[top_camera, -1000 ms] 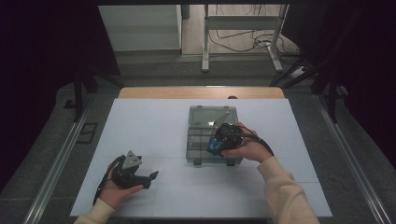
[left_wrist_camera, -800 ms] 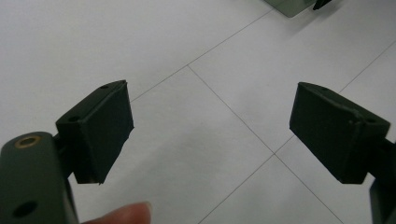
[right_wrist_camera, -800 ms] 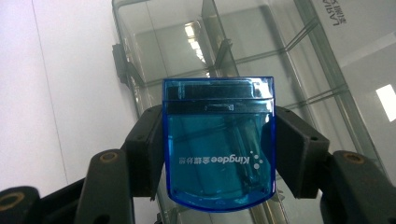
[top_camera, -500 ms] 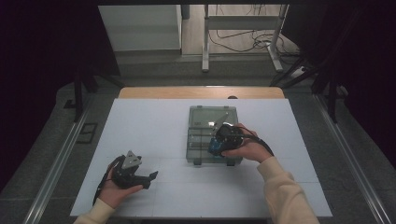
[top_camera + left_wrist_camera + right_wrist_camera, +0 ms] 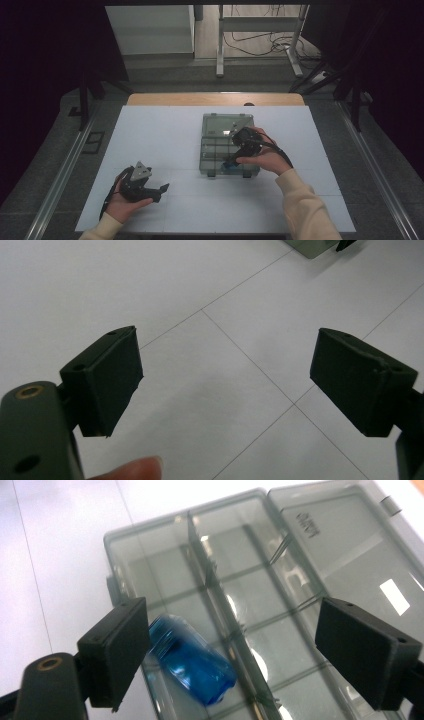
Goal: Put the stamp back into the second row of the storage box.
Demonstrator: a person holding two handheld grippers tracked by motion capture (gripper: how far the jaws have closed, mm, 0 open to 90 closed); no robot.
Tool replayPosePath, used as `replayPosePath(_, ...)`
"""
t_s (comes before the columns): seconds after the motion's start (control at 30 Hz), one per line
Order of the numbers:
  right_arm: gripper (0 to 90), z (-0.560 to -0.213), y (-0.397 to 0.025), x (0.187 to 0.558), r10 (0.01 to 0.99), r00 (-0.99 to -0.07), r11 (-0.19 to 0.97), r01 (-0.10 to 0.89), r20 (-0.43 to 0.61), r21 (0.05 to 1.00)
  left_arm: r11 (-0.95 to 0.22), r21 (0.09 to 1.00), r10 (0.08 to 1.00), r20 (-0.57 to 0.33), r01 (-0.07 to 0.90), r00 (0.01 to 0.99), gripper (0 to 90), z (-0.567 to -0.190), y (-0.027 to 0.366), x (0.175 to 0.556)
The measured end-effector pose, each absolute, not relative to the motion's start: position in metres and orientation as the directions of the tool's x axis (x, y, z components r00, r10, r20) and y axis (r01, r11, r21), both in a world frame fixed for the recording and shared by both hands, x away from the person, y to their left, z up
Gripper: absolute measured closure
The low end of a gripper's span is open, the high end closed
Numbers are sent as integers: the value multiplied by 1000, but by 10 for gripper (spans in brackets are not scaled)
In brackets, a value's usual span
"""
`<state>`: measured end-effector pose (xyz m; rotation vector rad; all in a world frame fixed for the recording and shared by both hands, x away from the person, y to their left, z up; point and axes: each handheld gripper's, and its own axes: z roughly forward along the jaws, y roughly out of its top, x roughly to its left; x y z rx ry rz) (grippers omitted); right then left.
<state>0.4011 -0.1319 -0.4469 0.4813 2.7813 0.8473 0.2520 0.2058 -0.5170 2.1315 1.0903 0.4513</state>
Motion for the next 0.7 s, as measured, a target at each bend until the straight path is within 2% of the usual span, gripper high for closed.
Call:
replayPosePath(0.3, 117, -451, -133, 397, 377, -924, 762, 269, -66, 589, -399, 717, 811, -15, 572, 584, 137, -516, 206, 253)
replayPosePath(0.53, 118, -452, -141, 392, 427, -903, 718, 302, -54, 628, -395, 725, 813, -10, 564, 583, 137, -514, 206, 250)
replayPosePath(0.63, 122, -441, -150, 386, 458, -888, 679, 317, -44, 662, -397, 726, 811, -9, 561, 585, 137, -514, 205, 250)
replayPosePath(0.7, 139, -414, -160, 374, 475, -878, 619, 280, -65, 734, -402, 726, 809, -5, 558, 588, 136, -514, 206, 250)
